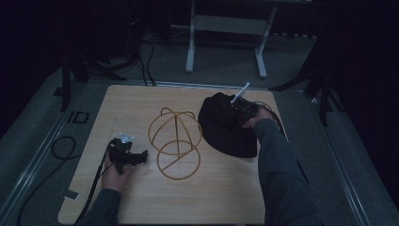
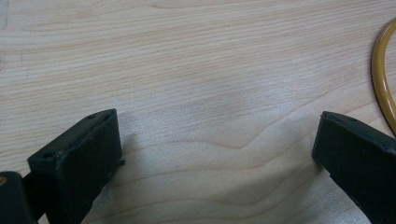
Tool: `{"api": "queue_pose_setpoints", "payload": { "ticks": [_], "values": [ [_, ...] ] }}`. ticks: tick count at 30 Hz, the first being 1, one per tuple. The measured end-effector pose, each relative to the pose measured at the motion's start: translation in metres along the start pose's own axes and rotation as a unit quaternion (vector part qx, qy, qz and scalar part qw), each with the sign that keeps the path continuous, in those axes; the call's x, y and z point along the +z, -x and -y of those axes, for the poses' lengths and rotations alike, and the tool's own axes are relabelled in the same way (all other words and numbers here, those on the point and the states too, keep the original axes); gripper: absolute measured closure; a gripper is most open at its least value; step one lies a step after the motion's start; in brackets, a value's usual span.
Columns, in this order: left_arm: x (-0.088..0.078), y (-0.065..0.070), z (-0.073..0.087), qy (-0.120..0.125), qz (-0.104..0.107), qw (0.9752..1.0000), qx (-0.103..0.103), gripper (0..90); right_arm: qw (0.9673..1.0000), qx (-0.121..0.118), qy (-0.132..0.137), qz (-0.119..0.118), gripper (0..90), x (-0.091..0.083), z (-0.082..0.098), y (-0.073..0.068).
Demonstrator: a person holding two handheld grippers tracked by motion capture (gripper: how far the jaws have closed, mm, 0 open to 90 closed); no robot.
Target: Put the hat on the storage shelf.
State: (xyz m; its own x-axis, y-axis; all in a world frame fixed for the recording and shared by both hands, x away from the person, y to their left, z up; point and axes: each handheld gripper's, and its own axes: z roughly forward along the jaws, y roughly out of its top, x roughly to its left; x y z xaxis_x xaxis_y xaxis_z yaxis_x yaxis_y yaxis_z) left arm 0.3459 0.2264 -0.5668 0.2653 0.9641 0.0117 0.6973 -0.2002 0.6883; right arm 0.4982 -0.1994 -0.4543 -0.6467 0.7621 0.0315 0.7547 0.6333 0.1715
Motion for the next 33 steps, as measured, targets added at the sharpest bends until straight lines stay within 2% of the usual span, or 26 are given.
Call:
{"api": "queue_pose_setpoints", "payload": {
  "ticks": [9, 22, 33],
  "values": [
    [0.0, 0.0, 0.0, 0.0, 0.0, 1.0, 0.0, 1.5, 0.9998, -0.02, 0.007, 0.003, 87.3, -0.007, 0.004, -0.004],
    [0.0, 0.0, 0.0, 0.0, 0.0, 1.0, 0.001, 1.5, 0.9985, -0.048, 0.025, -0.009, 87.5, -0.021, 0.015, -0.013],
    [0.0, 0.0, 0.0, 0.0, 0.0, 1.0, 0.0, 1.5, 0.997, -0.062, 0.047, -0.006, 88.0, -0.034, 0.023, -0.017]
  ]
}}
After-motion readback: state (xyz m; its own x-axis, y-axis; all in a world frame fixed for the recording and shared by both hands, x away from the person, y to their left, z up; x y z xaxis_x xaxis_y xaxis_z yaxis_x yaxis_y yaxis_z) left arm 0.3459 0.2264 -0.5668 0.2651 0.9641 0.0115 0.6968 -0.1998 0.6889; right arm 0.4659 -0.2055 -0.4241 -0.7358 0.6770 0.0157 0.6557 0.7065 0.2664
